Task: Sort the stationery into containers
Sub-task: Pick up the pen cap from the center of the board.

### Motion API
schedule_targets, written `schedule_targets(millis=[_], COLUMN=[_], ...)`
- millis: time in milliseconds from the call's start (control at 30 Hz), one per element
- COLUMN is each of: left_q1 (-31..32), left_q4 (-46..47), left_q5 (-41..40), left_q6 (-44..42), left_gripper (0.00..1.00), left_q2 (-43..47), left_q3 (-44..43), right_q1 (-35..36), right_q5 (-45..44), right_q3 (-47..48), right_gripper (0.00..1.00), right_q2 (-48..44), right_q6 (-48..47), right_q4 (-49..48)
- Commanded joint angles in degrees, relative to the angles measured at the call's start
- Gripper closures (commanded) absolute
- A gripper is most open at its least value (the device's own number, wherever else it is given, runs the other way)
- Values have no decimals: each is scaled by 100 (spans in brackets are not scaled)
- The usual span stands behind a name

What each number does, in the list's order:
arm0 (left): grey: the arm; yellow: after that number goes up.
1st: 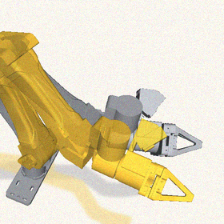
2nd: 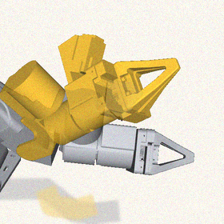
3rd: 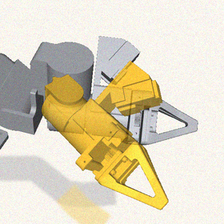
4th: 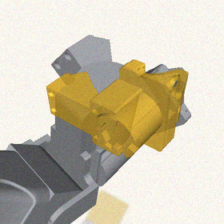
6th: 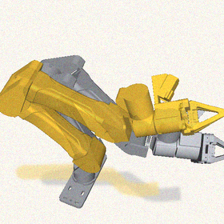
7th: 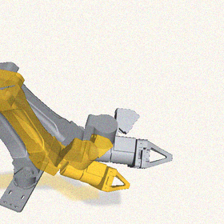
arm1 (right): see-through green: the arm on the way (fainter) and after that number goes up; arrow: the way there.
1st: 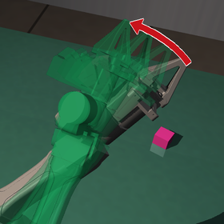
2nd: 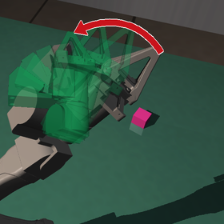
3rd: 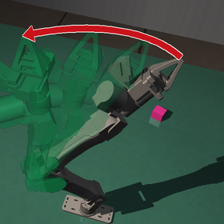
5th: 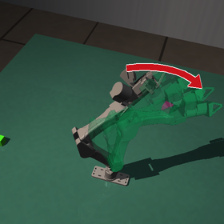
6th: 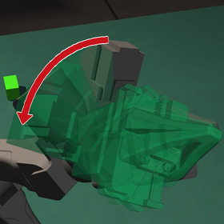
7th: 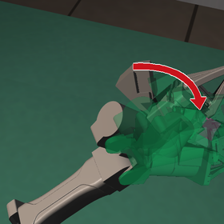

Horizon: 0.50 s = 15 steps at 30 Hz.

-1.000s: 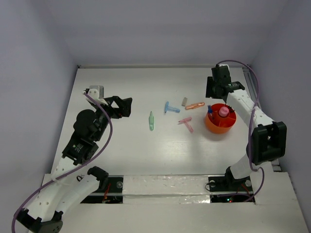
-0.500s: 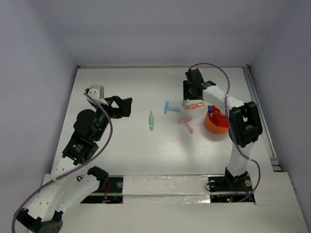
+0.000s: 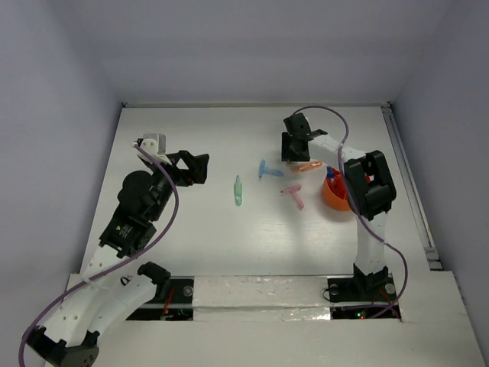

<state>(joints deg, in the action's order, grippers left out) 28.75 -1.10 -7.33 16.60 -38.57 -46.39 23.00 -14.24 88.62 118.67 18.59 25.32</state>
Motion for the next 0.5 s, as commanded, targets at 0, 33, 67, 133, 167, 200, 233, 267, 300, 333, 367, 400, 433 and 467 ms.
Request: schedule_targets(millis=[0, 33, 67, 133, 167, 200, 233, 267, 300, 333, 367, 400, 433, 467], left_q1=[-28, -28, -28, -28, -28, -28, -28, -28, -28, -28, -28, -28, -28, -28], left_q4=[242, 242, 242, 251, 242, 251, 251, 251, 251, 260, 260, 251, 242, 234], left_q5=[65, 48, 48, 56, 57, 57, 57, 65, 74, 92, 100, 83, 57, 22], left_q6=[10, 10, 10, 10, 19, 10, 10, 10, 19, 19, 19, 10, 10, 1], left_gripper=[15, 15, 15, 15, 15, 15, 15, 15, 15, 15, 15, 15, 15, 15], left_q2=[7, 16, 25, 16, 7, 16, 16, 16, 16, 16, 16, 7, 7, 24], left_q3=[-116, -116, -116, -116, -116, -116, -116, -116, -116, -116, -124, -125, -125, -125], right_q1=[73, 73, 73, 73, 73, 73, 125, 125, 125, 125, 125, 125, 125, 125], right_q5=[114, 114, 106, 62, 44, 18, -61, -87, -105, -62, -18, 0, -52, -79], right_q3=[314, 331, 349, 393, 419, 454, 455, 472, 481, 481, 516, 612, 813, 824], right_gripper=[43, 43, 43, 46, 50, 55, 68, 73, 79, 84, 87, 88, 89, 90], right_q2=[191, 235, 270, 376, 411, 428, 463, 473, 473, 455, 446, 455, 429, 350], right_q6=[145, 145, 145, 136, 136, 136, 119, 110, 101, 92, 75, 83, 118, 145], right_q4=[-265, -273, -256, -256, -256, -273, -291, -334, -509, -650, -869, -845, -810, -836])
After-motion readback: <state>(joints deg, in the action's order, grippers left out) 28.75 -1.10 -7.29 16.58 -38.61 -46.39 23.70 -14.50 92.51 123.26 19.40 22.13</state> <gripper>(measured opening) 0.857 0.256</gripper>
